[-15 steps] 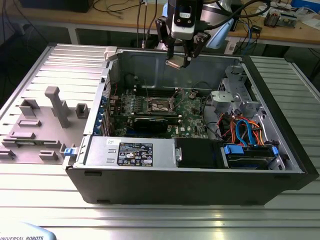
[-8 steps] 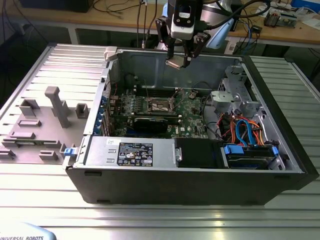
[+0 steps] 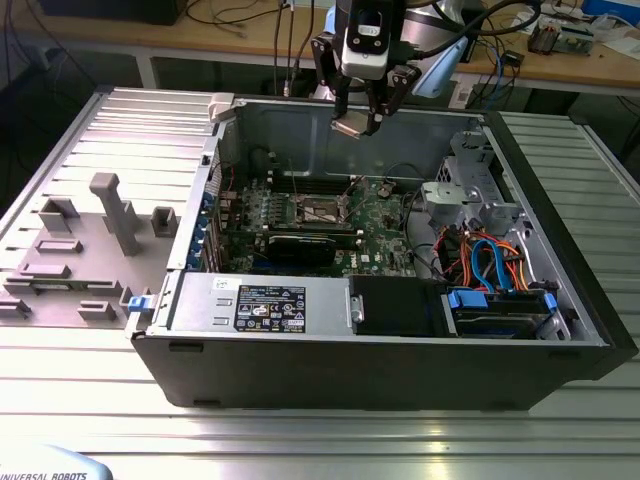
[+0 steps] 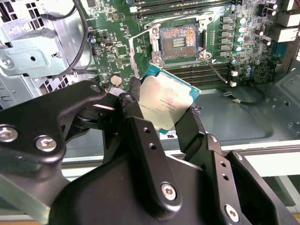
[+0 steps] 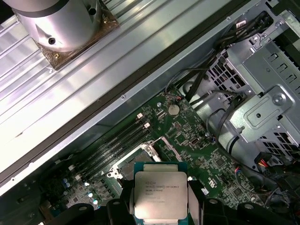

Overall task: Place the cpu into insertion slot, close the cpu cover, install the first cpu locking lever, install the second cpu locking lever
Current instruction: 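Place the cpu into insertion slot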

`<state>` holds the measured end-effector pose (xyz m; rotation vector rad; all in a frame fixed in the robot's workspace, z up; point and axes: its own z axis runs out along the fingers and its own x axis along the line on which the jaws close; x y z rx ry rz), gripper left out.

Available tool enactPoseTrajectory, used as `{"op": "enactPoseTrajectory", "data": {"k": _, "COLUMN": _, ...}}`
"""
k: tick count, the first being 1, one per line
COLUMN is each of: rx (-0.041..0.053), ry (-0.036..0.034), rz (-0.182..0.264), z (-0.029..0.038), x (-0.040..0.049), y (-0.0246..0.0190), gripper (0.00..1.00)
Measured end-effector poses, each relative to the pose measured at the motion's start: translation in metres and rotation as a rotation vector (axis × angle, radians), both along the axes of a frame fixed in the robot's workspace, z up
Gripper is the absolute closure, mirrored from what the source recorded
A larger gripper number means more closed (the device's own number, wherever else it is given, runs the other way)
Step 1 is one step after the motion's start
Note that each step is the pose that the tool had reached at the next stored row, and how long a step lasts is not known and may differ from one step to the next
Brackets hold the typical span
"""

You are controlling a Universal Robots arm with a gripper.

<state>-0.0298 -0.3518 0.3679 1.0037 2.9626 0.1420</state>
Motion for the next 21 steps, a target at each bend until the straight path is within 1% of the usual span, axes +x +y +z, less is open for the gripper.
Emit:
{"op": "enactPoseTrajectory", "data": {"k": 4, "rx": 0.0002, "ry": -0.0001, "rz": -0.008, "z": -0.0001, "x": -0.0001, "y": 0.0000, "gripper": 0.46}}
{"op": "enactPoseTrajectory", "data": {"k": 8, "rx": 0.0000, "ry": -0.0001, "rz": -0.048, "z": -0.0004, "x": -0.0002, "y": 0.0000, "gripper": 0.46}}
{"op": "enactPoseTrajectory", "data": {"k": 10, "rx": 0.0001, "ry": 0.0000, "rz": -0.077, "z": -0.0006, "x": -0.0002, "y": 0.0000, "gripper": 0.46}}
{"op": "enactPoseTrajectory", "data": {"k": 13, "rx": 0.0000, "ry": 0.0000, "rz": -0.094, "z": -0.0006, "x": -0.0002, "y": 0.0000, "gripper": 0.46}}
{"op": "enactPoseTrajectory", "data": {"k": 18, "rx": 0.0000, "ry": 0.0000, "rz": -0.135, "z": -0.0008, "x": -0.0002, "y": 0.0000, "gripper": 0.46}}
{"op": "enactPoseTrajectory", "data": {"k": 21, "rx": 0.0001, "ry": 0.0000, "rz": -0.150, "z": -0.0009, "x": -0.0002, "y": 0.0000, "gripper": 0.46}}
